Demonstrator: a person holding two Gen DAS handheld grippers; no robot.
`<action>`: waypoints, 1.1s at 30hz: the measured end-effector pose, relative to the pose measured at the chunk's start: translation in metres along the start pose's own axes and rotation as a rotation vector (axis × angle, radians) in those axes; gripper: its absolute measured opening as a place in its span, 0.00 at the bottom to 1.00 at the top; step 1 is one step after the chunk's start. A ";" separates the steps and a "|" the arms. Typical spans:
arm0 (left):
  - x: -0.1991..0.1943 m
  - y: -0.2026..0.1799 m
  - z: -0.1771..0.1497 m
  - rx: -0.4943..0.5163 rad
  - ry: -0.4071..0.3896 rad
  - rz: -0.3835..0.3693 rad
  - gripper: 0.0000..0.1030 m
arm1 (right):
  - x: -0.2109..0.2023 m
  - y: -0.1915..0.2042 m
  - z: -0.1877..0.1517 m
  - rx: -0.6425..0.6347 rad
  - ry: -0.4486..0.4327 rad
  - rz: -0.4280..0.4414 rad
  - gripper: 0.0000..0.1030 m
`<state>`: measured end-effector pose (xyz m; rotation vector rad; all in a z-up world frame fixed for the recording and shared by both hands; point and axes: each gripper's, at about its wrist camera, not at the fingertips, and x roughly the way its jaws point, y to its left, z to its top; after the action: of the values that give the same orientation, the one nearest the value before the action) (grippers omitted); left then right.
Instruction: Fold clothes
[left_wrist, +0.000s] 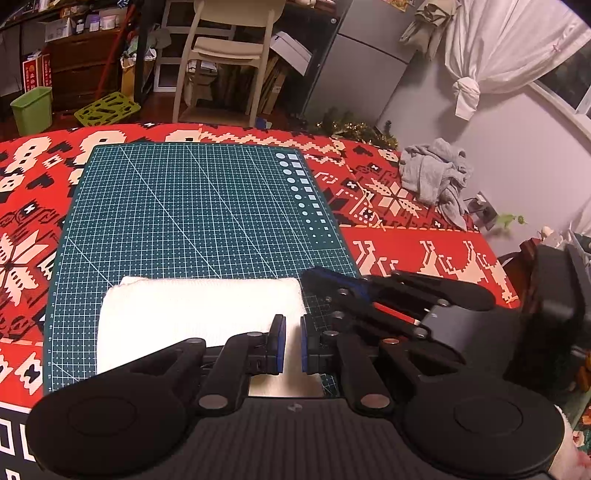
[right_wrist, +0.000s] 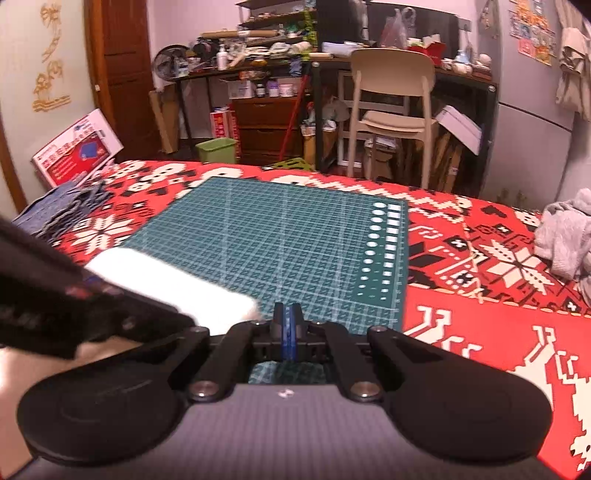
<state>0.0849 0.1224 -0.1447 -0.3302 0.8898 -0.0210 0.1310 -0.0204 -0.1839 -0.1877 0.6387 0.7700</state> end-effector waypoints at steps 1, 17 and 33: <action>0.000 0.001 0.000 -0.002 -0.001 0.000 0.07 | 0.001 -0.002 0.001 0.007 -0.001 -0.004 0.02; -0.001 -0.004 -0.010 0.008 0.015 -0.001 0.07 | -0.011 0.008 -0.018 -0.033 -0.004 0.006 0.02; -0.025 -0.012 -0.050 0.029 0.053 -0.003 0.07 | -0.072 0.055 -0.066 -0.147 0.063 0.108 0.02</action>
<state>0.0322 0.1016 -0.1514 -0.3048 0.9409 -0.0457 0.0229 -0.0484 -0.1895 -0.3148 0.6562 0.9185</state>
